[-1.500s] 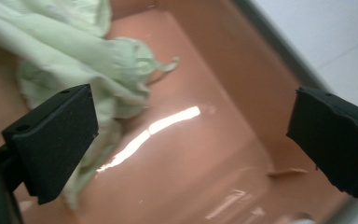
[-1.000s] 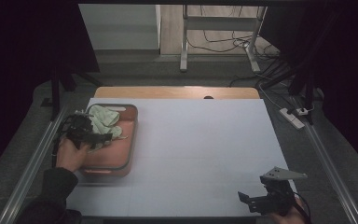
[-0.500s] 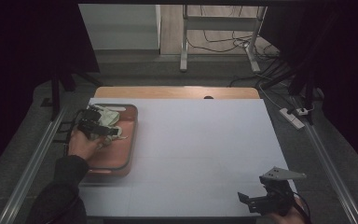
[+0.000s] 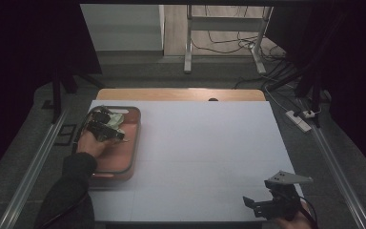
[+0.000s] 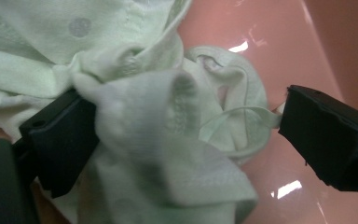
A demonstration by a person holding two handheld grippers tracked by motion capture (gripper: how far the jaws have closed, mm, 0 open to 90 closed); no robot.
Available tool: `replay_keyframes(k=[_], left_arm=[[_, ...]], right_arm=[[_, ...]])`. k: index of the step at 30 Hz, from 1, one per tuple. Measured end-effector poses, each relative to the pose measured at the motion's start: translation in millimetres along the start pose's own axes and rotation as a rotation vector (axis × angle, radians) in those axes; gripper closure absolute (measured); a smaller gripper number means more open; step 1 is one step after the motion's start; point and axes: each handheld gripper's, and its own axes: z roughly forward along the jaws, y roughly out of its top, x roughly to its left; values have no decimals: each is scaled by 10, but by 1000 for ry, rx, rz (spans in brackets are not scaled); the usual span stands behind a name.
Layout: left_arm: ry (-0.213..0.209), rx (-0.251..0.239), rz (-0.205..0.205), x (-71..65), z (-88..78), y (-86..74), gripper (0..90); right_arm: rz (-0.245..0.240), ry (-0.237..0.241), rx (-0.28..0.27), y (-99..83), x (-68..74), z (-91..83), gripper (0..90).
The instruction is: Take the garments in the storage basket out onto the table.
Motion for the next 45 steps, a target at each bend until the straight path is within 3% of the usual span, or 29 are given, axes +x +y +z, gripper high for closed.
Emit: replay_keyframes(k=[1, 3, 4, 5, 8, 11, 15, 18, 23, 28, 35, 45], left_arm=[[30, 24, 3, -14, 24, 17, 91], [44, 30, 5, -24, 26, 20, 107], [49, 31, 4, -39, 17, 20, 180], [41, 30, 2, -48, 3, 18, 180], [-21, 6, 4, -62, -47, -9, 416], [10, 14, 22, -95, -56, -24, 527], [20, 21, -11, -100, -70, -36, 691], [-1, 17, -30, -81, -86, -49, 726], [1, 18, -11, -98, -117, -46, 747], [-22, -24, -7, -104, -204, -53, 744], [-47, -81, 33, -177, -398, -49, 740], [-41, -149, 93, -333, -677, -21, 737]], right_arm=[[-2, 0, 0, -1, -1, -1, 24], [-2, -1, 1, -1, 0, -3, 24], [-2, -1, 1, -1, 0, -3, 24], [-2, -1, 1, -1, 0, -3, 24], [-2, 2, 0, -1, -1, 0, 24], [-1, 1, 0, 0, 3, -1, 24], [-3, 0, 1, -1, 1, -2, 24], [-3, 0, 0, -2, 0, -3, 24], [-4, 1, -2, 0, 4, -3, 24], [-4, 0, -3, -3, 1, -10, 24], [-6, 1, -6, -3, 2, -14, 24], [4, 12, -14, -6, -10, -21, 24]])
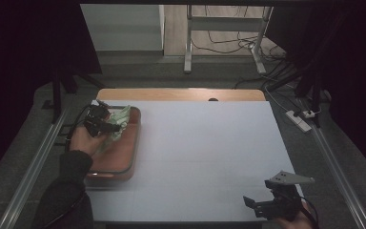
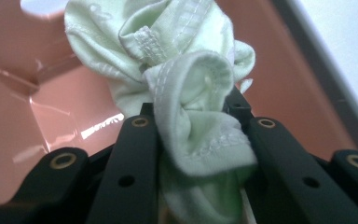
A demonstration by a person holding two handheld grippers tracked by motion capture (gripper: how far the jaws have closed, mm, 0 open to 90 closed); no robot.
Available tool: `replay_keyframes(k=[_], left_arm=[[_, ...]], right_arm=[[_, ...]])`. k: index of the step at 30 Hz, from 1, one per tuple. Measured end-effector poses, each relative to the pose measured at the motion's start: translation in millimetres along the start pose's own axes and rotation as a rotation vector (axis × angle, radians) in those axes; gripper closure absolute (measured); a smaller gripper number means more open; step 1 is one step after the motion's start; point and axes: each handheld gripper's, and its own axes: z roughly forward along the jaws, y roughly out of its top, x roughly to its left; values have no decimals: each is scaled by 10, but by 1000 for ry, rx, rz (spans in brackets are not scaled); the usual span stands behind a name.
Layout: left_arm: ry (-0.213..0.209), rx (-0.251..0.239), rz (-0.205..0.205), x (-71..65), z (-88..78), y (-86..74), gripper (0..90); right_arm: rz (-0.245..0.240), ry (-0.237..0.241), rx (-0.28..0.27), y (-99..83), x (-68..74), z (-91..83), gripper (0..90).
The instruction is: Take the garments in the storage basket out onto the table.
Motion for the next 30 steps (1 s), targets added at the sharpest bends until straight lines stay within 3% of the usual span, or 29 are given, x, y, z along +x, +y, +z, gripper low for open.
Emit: replay_keyframes(k=[11, 30], left_arm=[[-24, -44, 32, -142, -214, 69, 735], [-105, -109, 121, -540, -443, 225, 732]], right_arm=[[9, 4, -8, -2, -6, -6, 24], [17, 27, -20, -8, -25, -17, 23]])
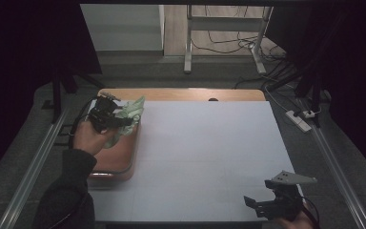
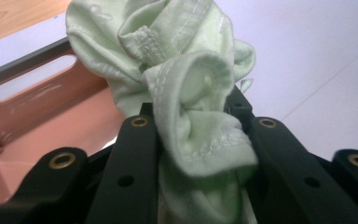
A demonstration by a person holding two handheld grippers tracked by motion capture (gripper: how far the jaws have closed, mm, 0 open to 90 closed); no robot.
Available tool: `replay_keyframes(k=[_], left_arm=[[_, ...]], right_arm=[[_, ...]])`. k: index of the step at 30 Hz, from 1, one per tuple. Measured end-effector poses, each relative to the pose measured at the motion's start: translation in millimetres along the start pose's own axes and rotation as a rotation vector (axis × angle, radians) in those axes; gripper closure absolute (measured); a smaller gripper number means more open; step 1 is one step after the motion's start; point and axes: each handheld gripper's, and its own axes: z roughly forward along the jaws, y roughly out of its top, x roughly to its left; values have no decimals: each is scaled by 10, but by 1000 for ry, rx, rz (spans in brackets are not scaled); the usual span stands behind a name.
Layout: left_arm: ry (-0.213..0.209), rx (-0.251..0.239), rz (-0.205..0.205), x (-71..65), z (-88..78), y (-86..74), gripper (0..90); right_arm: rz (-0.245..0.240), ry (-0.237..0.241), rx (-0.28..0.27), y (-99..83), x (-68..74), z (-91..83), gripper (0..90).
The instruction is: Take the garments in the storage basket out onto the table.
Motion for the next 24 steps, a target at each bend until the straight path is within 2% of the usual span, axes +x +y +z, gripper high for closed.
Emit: replay_keyframes(k=[5, 13, 24], left_arm=[[-20, -1, 29, -127, 4, 58, 732], [-64, 1, 86, -374, 52, 151, 731], [-122, 23, 153, -683, 188, 234, 729]], right_arm=[[14, 17, -8, -3, -21, -9, 19], [13, 18, -6, -2, -18, -6, 11], [7, 24, 1, -2, -18, 0, 10]])
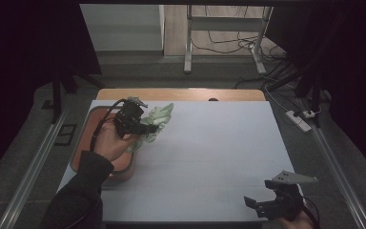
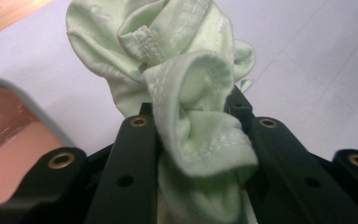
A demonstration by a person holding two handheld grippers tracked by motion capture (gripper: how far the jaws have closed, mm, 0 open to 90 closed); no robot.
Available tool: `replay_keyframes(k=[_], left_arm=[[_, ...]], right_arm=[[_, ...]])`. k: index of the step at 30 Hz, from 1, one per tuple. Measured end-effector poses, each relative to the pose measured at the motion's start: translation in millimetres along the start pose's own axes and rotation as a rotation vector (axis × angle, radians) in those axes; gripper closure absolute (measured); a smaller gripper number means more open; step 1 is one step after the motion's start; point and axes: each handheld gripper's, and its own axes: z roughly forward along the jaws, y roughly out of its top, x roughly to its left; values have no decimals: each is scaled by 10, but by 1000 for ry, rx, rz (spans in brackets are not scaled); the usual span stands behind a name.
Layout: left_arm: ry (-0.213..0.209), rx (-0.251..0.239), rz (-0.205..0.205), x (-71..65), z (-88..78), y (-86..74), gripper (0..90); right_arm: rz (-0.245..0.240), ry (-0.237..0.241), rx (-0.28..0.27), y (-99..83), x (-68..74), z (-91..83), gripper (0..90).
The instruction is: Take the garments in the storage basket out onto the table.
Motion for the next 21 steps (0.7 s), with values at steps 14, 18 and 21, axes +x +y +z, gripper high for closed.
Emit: replay_keyframes(k=[14, 18, 21], left_arm=[[-51, 57, 72, -328, 386, 63, 724], [-64, 71, 97, -434, 499, 76, 721], [-76, 74, 109, -521, 581, 83, 721]], right_arm=[[0, 7, 4, 0, 1, 3, 10], [1, 6, 7, 1, -1, 5, 10], [1, 6, 8, 1, -3, 6, 10]])
